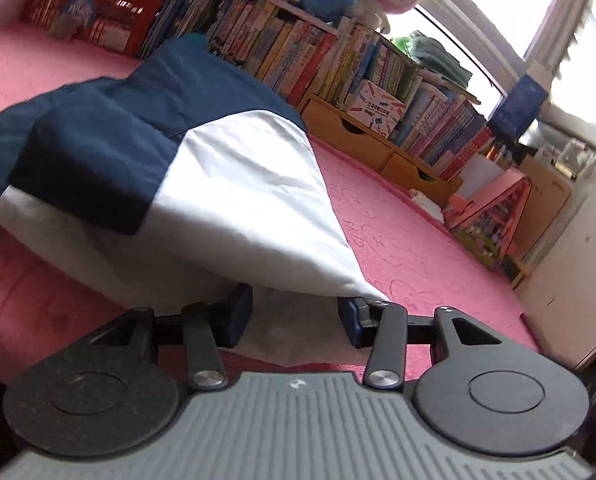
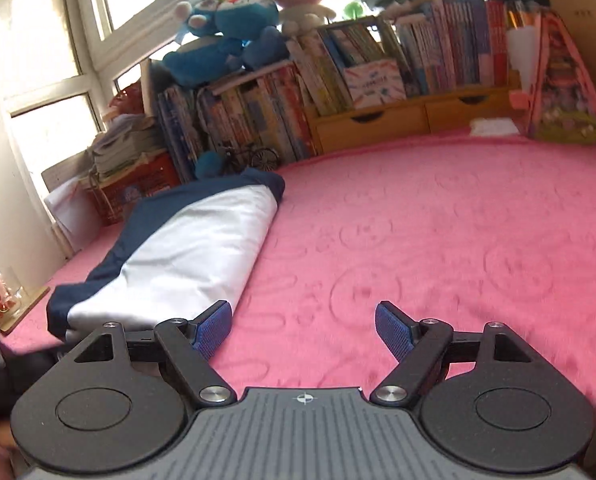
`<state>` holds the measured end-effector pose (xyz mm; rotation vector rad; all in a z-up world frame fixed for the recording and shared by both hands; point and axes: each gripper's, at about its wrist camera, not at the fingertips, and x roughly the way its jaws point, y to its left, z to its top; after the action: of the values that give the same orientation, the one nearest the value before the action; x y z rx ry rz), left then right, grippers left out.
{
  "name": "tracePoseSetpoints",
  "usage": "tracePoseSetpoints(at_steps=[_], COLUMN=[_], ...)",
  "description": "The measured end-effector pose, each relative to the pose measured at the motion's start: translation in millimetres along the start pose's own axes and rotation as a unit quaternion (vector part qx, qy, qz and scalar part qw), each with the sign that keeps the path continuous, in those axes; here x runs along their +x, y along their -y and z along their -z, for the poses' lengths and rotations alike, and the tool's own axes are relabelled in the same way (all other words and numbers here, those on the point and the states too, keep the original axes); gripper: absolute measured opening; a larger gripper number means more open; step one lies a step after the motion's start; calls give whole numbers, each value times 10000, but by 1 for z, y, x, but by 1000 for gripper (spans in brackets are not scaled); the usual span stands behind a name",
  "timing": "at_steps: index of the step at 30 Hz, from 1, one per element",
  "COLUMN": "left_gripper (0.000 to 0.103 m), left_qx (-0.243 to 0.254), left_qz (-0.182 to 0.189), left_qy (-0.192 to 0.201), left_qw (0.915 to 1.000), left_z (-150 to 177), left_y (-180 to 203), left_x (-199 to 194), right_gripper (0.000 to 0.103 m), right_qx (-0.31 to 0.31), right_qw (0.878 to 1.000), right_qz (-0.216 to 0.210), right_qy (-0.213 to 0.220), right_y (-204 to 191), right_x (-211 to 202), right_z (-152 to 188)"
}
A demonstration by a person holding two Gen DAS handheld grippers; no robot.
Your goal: Fold clothes
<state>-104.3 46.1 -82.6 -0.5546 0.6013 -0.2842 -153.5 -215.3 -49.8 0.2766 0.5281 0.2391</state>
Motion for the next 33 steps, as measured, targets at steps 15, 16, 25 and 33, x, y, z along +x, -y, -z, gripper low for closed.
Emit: tracePoseSetpoints(at_steps=[15,16,25,33], left_gripper=[69,66,11,11], left_qx=[-1911,-1925,-1548,-1343], left_qz=[180,82,201,-274], left_qy=[726,763,1626,1764], left_qw=[9787,9783,9743,9747], left_z=[-37,-38,-59,-51], left_y=[-58,-58,-61,-74], left_x=[-16,-12,-29,-42], right_gripper=[77,77,78,47], right_qx=[-68,-11,-191,-546], right_qw=[9982,9979,9905,9849], right_qz=[-299,-217,533,1008], right_qy=[522,614,1255,1297], right_y=[-78,-79,-99,-108], right_x=[43,43,61,85], right_z=[45,47,66,60])
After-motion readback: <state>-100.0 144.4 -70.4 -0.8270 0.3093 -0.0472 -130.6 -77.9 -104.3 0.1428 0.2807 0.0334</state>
